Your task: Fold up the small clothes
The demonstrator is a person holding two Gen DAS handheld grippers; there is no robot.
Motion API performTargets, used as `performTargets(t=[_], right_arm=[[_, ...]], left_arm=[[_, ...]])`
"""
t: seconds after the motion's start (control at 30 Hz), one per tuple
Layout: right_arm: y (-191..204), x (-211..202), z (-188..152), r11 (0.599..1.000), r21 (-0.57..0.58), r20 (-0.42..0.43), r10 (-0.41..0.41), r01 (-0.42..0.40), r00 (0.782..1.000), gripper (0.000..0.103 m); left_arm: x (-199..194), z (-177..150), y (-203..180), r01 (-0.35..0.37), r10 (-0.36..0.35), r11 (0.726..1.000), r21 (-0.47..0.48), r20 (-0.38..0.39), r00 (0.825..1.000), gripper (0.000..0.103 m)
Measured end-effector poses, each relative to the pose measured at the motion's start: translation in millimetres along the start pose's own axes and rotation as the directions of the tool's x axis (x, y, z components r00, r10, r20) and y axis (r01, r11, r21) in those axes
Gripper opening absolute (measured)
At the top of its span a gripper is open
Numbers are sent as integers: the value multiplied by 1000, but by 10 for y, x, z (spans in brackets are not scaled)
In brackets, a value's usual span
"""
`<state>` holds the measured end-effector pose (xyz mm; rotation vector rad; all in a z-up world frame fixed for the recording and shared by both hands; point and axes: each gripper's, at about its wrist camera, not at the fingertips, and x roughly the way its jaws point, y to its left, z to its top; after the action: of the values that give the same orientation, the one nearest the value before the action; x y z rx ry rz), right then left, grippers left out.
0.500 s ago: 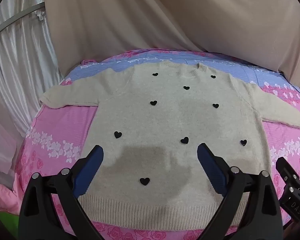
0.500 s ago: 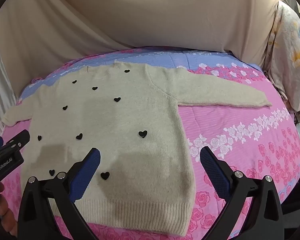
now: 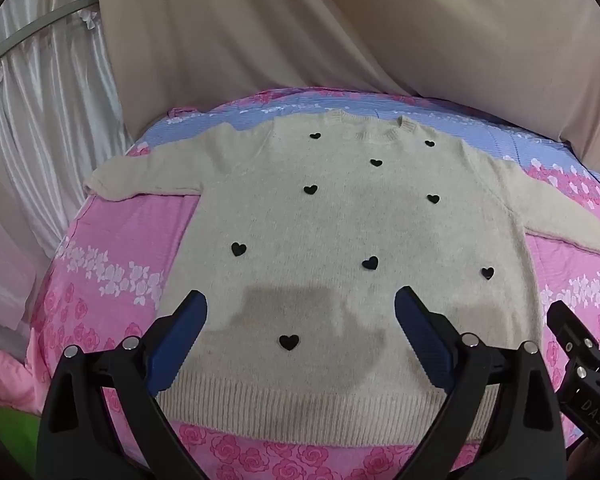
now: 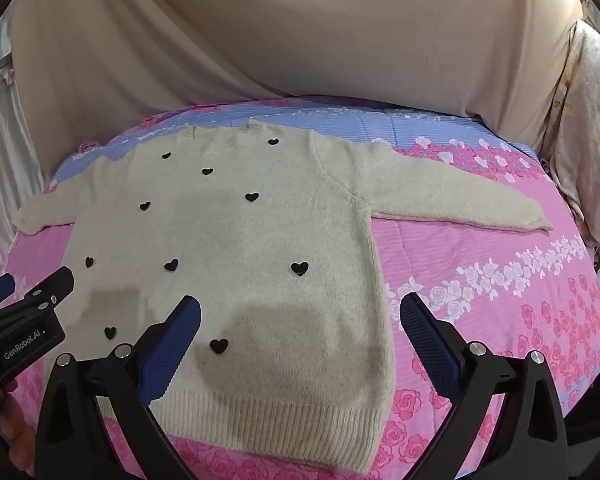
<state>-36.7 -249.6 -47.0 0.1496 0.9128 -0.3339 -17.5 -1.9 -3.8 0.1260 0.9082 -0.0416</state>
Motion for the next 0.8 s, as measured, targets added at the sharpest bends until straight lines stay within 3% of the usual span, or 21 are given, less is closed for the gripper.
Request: performTargets(t=[0.8], right_arm=[[-18,36,-77,1000,-15,-20,21,-21,1000,98]], left_arm=[[22,-154,4,-17,18,1000,4,-34,999,93]])
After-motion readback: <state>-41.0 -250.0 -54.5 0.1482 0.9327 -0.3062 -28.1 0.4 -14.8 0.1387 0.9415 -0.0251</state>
